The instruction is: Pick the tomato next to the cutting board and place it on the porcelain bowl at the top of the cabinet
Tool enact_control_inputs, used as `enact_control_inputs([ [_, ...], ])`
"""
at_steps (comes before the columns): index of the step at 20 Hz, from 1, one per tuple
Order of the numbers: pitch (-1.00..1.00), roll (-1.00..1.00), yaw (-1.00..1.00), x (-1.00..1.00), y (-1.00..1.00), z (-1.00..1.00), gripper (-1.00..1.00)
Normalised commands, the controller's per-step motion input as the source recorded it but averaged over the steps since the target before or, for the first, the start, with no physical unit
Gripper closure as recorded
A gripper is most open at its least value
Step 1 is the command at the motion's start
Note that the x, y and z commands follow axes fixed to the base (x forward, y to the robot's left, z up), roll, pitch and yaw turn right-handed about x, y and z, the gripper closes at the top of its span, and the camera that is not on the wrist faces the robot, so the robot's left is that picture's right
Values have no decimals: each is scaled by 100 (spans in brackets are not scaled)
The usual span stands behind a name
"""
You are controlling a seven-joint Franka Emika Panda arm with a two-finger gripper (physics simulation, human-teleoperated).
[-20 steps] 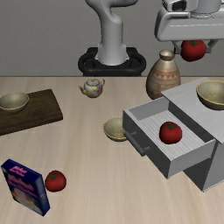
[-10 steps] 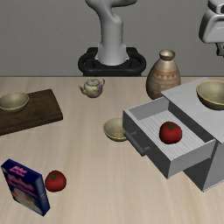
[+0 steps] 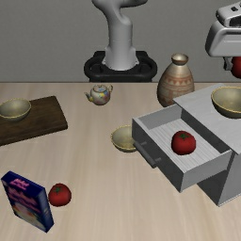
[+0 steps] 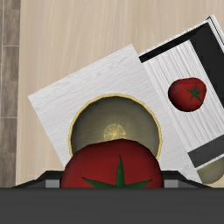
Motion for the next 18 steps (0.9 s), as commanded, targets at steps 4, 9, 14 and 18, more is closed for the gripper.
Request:
enact_control_inputs([
  [4,0,0,0,0,0,-100,100],
  [9,0,0,0,0,0,-20,-100],
  [14,0,0,0,0,0,0,-100],
  [18,0,0,0,0,0,0,-100],
])
